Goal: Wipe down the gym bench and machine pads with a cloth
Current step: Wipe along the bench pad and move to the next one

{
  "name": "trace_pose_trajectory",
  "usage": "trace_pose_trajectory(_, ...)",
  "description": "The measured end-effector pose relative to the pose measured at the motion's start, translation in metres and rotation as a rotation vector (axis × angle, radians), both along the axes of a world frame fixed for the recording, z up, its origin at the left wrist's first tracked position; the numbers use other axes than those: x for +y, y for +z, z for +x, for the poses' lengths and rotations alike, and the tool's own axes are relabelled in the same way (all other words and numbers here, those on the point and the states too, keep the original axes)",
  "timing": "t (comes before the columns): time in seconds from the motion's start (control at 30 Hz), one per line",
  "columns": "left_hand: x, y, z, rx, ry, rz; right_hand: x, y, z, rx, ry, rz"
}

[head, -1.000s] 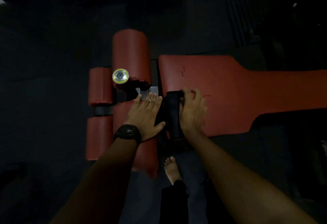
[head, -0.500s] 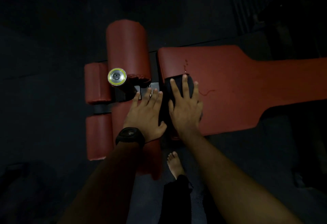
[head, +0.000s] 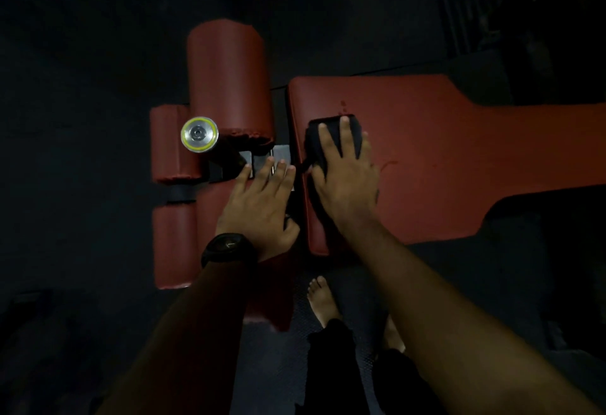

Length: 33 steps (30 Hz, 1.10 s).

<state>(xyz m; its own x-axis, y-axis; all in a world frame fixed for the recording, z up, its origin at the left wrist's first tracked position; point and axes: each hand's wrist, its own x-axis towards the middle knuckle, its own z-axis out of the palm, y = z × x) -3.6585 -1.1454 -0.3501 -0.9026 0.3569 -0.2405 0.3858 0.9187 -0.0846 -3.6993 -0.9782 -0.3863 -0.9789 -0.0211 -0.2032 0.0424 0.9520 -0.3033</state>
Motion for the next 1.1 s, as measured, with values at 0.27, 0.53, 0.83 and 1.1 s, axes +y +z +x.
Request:
trace_pose_trajectory(0.27, 0.002, 0.001, -0.001, -0.016, 0.014, -0.013, -0.032, -0.002, 0.11, 0.07, -0.198, -0.04)
trace_pose_trajectory(0.53, 0.004, 0.003, -0.001, 0.002, 0.028, -0.013, 0.005, -0.006, 0.008, 0.126, 0.195, -0.026)
trace_pose_trajectory(0.83, 0.005, 0.002, -0.003, 0.006, 0.019, -0.008, -0.009, -0.009, 0.064, 0.124, 0.01, -0.056)
trace_pose_trajectory(1.1, 0.006, 0.004, -0.003, -0.033, 0.038, -0.057, 0.01, -0.005, -0.035, 0.022, -0.063, -0.012)
